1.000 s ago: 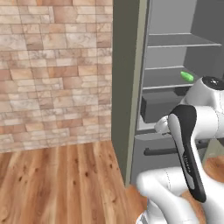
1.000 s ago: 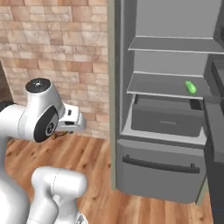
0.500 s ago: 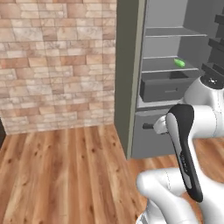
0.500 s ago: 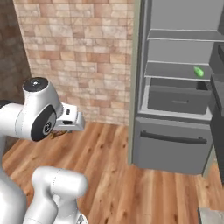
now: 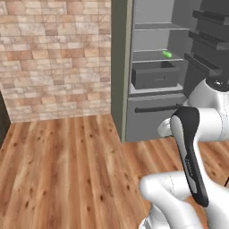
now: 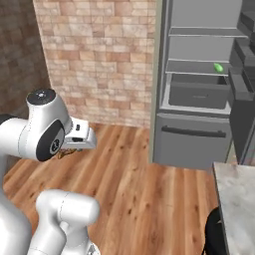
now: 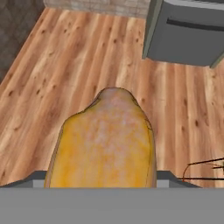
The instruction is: Place one corn and one chicken drumstick in each tupperware on the nearby counter, to pack two identical lunches.
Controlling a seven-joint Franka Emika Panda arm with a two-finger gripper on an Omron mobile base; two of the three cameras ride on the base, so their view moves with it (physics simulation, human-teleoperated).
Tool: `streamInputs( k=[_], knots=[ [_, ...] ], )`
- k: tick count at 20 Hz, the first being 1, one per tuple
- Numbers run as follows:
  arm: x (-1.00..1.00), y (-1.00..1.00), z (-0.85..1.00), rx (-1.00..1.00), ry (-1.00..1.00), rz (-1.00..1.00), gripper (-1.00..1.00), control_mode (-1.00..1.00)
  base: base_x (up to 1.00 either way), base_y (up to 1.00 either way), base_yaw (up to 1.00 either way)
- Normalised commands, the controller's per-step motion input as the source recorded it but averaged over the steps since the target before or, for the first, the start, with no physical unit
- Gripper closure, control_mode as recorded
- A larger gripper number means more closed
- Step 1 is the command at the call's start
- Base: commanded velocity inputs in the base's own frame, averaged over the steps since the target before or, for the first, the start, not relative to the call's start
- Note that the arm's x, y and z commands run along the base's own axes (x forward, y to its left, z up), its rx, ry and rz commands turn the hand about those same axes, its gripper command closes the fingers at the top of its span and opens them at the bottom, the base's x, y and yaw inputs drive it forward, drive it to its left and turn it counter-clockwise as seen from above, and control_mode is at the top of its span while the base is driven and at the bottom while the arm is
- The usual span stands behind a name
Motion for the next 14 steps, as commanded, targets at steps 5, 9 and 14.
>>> streamInputs(
  k=[5,9,14],
  knots=[
    [0.00,0.00,0.00,0.00,0.00,0.00,1.00,1.00,-1.00,0.00,-0.08],
    [0.00,0.00,0.00,0.00,0.00,0.00,1.00,1.00,-1.00,0.00,-0.08],
    [0.00,0.00,0.00,0.00,0.00,0.00,1.00,1.00,-1.00,0.00,-0.07]
  ],
)
